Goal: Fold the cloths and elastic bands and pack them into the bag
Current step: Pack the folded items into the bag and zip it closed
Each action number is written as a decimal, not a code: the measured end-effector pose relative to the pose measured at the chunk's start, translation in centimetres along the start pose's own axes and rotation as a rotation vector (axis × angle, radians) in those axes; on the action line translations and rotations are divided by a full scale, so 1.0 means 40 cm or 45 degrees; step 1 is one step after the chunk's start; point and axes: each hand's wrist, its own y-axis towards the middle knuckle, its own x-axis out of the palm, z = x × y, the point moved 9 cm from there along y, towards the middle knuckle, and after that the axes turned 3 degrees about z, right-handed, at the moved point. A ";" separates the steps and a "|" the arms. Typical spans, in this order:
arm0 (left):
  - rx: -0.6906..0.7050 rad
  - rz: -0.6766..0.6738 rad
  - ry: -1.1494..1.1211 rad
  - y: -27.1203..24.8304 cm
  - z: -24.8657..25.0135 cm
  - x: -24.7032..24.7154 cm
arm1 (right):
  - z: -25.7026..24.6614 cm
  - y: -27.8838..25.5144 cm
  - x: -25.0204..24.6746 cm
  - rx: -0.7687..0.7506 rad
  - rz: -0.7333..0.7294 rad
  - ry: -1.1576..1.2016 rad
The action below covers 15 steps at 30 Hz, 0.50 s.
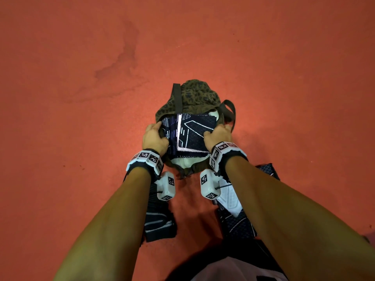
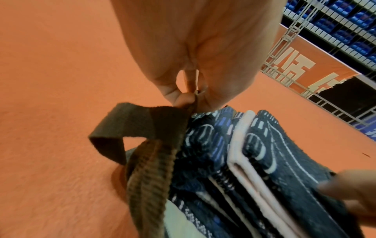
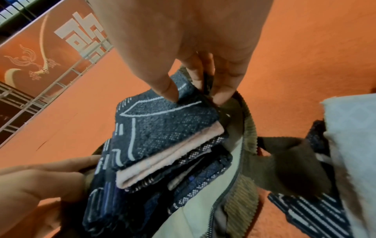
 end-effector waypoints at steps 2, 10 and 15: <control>0.034 -0.009 0.012 -0.008 0.014 -0.007 | -0.015 -0.009 -0.018 -0.035 0.046 -0.034; 0.138 0.012 -0.019 -0.057 0.083 -0.062 | -0.029 -0.068 -0.093 -0.033 0.144 -0.137; 0.167 0.060 -0.088 -0.096 0.124 -0.095 | -0.055 -0.103 -0.147 -0.073 0.165 0.044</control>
